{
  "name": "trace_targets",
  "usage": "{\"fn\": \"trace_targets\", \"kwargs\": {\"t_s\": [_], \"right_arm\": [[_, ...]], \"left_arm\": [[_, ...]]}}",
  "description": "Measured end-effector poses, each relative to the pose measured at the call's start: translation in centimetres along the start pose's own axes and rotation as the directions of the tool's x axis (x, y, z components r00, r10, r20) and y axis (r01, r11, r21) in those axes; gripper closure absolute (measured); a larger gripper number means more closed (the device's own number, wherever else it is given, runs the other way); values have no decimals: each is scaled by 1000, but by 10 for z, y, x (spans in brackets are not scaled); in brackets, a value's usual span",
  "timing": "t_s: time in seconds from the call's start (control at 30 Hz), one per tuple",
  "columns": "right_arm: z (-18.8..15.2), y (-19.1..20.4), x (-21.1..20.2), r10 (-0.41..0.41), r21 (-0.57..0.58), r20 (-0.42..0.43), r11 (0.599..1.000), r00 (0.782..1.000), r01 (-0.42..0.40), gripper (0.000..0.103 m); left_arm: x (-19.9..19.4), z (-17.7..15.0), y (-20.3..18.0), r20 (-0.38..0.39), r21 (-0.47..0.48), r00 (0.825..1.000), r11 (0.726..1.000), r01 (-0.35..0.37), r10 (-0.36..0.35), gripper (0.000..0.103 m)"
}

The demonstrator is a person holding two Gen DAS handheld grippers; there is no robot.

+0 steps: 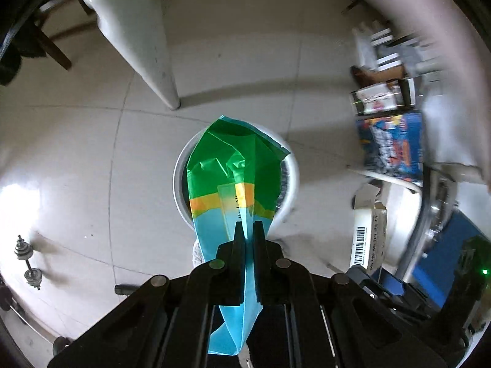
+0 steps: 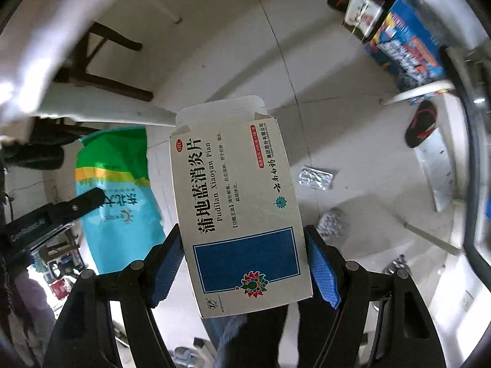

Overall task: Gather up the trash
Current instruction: 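Carry the rice bag and medicine box down to the trash bin and release, then swing both tools back up toward the table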

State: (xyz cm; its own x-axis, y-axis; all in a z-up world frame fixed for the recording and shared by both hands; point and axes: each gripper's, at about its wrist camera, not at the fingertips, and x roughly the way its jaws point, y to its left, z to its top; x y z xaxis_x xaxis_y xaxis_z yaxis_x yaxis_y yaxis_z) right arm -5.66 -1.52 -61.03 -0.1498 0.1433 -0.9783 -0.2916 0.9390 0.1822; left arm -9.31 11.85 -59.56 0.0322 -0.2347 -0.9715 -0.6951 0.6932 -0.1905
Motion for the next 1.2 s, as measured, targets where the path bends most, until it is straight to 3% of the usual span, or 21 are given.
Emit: {"fn": "trace_targets", "kwargs": {"t_s": [0.13,0.23,0.27,0.3,0.33,0.5,0.73,0.93,1.2], "right_arm": [[22,-3,71,20,11,-25,1000,999,-20,25],[31,-9,116,85,43,-78,996,993,-82,21],[32,-11,127,102,57,-91,994,991,-97,16],[30,-13,132,102,61,-89,993,991,-97,2],[28,-15,135,101,60,-81,994,992,-97,0],[22,-19,130,43,33,-66,999,997,-41,0],[15,-12,93,-110,-45,-24,993,994,109,0],[1,3,38,-160,-97,23,982,987,162,0],[-28,29,-50,-161,-149,71,974,984,170,0]], "left_arm": [[63,18,12,-54,-12,998,1000,12,-12,99],[85,24,23,-77,-26,997,1000,-7,5,84],[86,23,25,-70,-27,998,1000,-10,8,51],[87,22,28,-60,-30,998,999,-16,14,10],[87,20,33,-55,-34,998,999,-23,21,2],[75,5,44,-45,-25,995,995,-93,92,1],[29,-19,44,38,39,976,975,-217,215,1],[-15,-39,25,81,72,974,973,-218,212,1],[-89,-75,5,129,103,973,973,-206,192,2]]}}
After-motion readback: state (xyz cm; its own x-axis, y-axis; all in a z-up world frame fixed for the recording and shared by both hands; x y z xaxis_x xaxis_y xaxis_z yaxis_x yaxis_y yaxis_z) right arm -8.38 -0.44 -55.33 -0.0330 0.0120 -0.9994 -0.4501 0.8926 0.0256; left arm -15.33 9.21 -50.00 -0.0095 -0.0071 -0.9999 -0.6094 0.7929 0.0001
